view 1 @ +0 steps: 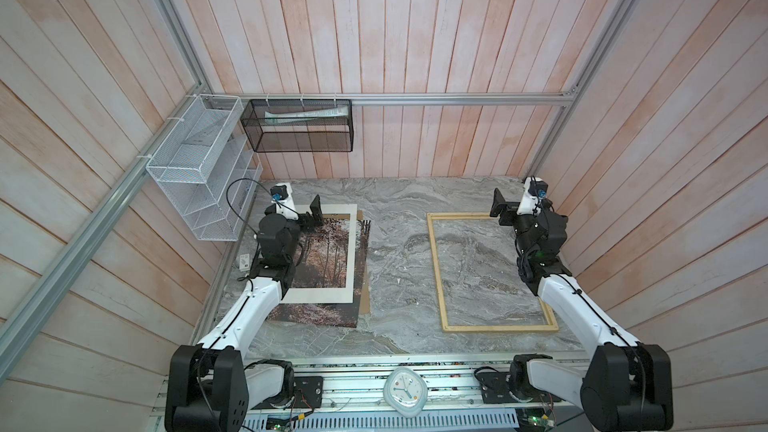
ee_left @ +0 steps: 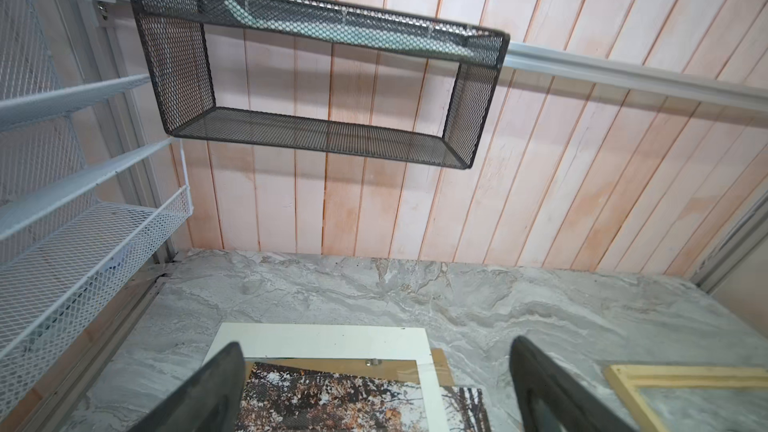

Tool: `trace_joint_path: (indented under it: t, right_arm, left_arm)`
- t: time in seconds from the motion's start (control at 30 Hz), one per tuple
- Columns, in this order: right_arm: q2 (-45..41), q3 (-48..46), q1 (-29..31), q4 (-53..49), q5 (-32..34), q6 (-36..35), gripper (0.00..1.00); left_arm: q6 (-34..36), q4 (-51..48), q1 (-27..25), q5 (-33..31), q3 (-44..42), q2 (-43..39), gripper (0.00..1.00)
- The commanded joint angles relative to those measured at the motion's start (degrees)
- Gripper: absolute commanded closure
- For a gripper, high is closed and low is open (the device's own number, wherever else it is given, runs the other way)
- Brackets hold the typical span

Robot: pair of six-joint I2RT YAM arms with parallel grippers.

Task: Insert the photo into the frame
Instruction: 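Raise both arms and move the right gripper toward the wooden frame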

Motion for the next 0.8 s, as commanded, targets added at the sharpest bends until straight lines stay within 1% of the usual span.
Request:
trace_joint_path:
  t: [0.0, 0.07, 0.17, 0.33, 0.4, 0.47, 0.57, 0.63, 0.77]
  right_arm:
    - [-1.62, 4.78, 2.0, -13.79, 3.76, 4.19, 0.02]
    - [-0.97, 9.71, 2.19, -21.01, 3.31, 8.92, 0.02]
    - [1.39, 15.18, 2.68, -29.15, -0.48, 12.26, 0.02]
    - [7.77, 19.29, 5.69, -38.51, -4.86, 16.74, 0.02]
    - [11.16, 19.84, 7.42, -41.47, -7.01, 18.17, 0.07]
    - [14.04, 19.72, 9.83, -43.5, -7.32, 19.21, 0.12]
    - [18.85, 19.38, 12.9, -46.33, -8.59, 21.21, 0.28]
    - [21.74, 19.09, 14.37, -48.27, -10.07, 22.52, 0.36]
    - [25.49, 18.1, 17.1, -51.04, -10.14, 24.44, 0.41]
  left_arm:
    - [-5.84, -18.45, -2.31, -3.99, 5.53, -1.85, 0.0]
    - [-7.34, -21.22, -3.31, -5.04, 7.15, -3.08, 0.0]
    - [-9.91, -25.45, -3.57, -5.15, 8.25, -4.2, 0.0]
    - [-11.14, -29.84, -3.95, -3.48, 7.49, -5.05, 0.0]
    - [-12.19, -31.59, -4.13, -3.48, 7.46, -4.99, 0.0]
    - [-13.39, -33.34, -4.14, -4.04, 7.61, -4.61, 0.0]
    - [-14.98, -37.15, -4.31, -5.31, 8.96, -2.6, 0.0]
    - [-14.81, -38.28, -4.35, -3.56, 9.73, -1.2, 0.0]
    - [-14.72, -38.01, -5.23, -2.15, 9.69, -0.56, 0.0]
